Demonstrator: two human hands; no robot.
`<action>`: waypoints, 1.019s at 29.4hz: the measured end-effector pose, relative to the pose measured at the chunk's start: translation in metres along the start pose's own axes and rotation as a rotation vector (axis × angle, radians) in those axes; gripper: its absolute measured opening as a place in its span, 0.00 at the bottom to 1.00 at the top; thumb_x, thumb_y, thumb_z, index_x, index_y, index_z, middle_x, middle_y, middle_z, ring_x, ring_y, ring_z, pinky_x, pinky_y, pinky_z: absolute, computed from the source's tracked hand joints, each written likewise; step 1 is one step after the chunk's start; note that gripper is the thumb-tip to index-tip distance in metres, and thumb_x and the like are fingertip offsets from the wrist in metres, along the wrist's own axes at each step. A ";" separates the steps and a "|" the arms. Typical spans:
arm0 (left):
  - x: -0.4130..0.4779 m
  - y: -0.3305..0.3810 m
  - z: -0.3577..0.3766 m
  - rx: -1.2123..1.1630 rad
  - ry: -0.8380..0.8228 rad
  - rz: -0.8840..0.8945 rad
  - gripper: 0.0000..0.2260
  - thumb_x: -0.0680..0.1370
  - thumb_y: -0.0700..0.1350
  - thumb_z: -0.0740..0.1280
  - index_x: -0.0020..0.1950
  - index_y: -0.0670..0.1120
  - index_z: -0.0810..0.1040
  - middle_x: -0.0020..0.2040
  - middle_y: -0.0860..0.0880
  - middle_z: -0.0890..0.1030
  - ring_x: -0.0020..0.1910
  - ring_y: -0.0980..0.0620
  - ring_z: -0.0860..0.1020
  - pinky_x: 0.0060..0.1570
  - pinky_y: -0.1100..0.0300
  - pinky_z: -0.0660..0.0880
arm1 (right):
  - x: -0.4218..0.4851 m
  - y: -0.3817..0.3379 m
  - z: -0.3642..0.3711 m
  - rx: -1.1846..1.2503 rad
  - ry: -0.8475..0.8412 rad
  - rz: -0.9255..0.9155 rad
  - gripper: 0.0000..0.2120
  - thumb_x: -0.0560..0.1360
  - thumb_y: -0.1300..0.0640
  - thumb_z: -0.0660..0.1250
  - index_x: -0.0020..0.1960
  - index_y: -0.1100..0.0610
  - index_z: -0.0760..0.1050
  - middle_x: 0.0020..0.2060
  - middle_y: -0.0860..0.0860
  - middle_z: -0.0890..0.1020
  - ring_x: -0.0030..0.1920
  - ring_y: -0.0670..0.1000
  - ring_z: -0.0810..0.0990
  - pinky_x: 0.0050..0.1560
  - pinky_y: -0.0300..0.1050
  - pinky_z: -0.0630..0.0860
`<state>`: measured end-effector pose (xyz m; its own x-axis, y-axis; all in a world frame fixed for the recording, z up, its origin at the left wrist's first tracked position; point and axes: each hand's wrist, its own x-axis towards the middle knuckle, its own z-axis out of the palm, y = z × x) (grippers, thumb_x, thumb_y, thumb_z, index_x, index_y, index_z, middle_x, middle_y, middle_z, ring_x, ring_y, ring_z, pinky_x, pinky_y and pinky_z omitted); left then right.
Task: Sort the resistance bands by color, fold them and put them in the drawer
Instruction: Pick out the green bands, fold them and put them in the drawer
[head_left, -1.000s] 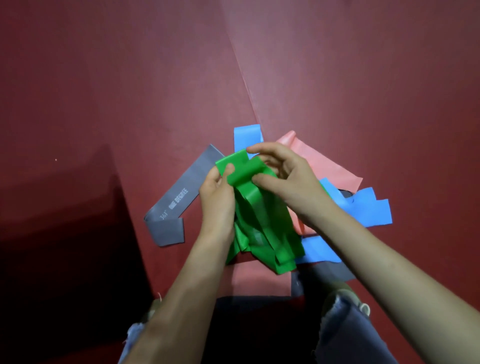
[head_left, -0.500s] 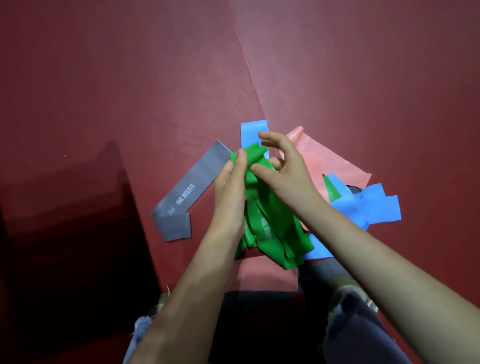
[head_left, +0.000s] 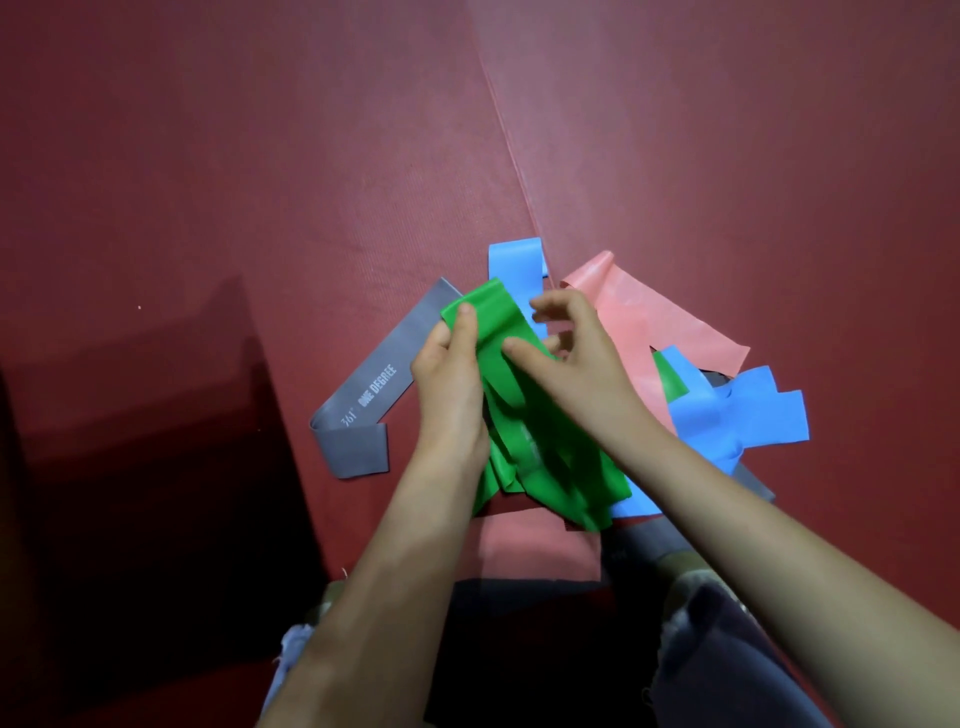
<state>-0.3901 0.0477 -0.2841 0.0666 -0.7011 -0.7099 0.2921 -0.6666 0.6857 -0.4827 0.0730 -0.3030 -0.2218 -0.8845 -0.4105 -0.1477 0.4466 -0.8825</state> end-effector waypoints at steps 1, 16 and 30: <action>0.002 0.002 0.000 -0.012 0.013 0.026 0.11 0.80 0.44 0.58 0.39 0.46 0.75 0.33 0.49 0.81 0.33 0.51 0.79 0.38 0.58 0.77 | -0.002 0.006 -0.003 -0.041 -0.030 0.019 0.10 0.71 0.59 0.69 0.47 0.52 0.69 0.42 0.42 0.73 0.37 0.35 0.71 0.41 0.27 0.67; 0.008 0.012 -0.002 -0.164 0.031 0.049 0.10 0.80 0.45 0.56 0.42 0.46 0.72 0.40 0.45 0.76 0.39 0.51 0.75 0.45 0.59 0.74 | -0.047 0.020 -0.018 -0.390 -0.106 0.016 0.26 0.70 0.41 0.57 0.43 0.65 0.73 0.35 0.61 0.80 0.39 0.60 0.77 0.43 0.55 0.74; 0.006 0.022 0.003 -0.192 -0.030 0.072 0.10 0.80 0.45 0.56 0.46 0.44 0.75 0.30 0.51 0.83 0.31 0.55 0.80 0.35 0.64 0.78 | -0.061 0.041 -0.013 -0.317 -0.367 0.272 0.18 0.72 0.62 0.66 0.61 0.59 0.70 0.54 0.51 0.78 0.55 0.49 0.76 0.58 0.43 0.70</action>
<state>-0.3860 0.0277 -0.2728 0.0668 -0.7543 -0.6531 0.4645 -0.5558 0.6895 -0.4874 0.1466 -0.3112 0.0499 -0.6953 -0.7170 -0.4277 0.6338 -0.6444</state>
